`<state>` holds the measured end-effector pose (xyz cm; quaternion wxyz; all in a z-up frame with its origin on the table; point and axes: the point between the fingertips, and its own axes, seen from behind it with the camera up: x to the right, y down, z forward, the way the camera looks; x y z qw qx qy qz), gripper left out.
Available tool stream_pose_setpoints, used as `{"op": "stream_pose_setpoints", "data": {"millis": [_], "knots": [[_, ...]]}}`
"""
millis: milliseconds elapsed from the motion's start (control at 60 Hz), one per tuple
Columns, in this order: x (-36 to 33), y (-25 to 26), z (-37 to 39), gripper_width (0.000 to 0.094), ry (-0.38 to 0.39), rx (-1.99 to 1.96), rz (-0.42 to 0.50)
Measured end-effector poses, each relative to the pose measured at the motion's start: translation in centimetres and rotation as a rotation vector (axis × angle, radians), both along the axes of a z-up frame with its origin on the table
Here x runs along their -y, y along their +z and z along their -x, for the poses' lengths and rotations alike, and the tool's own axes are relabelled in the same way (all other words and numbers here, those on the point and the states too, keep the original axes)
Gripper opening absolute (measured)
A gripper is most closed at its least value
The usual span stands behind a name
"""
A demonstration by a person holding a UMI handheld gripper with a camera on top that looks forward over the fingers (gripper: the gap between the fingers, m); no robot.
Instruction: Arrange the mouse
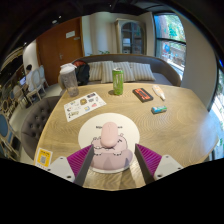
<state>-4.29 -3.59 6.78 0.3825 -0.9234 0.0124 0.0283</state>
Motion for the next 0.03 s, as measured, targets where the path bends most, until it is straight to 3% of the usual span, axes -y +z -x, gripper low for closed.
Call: {"op": "stream_pose_setpoints", "data": {"millis": [33], "knots": [[1.47, 0.36, -0.50, 0.0845, -0.001, 0.007, 0.013]]}}
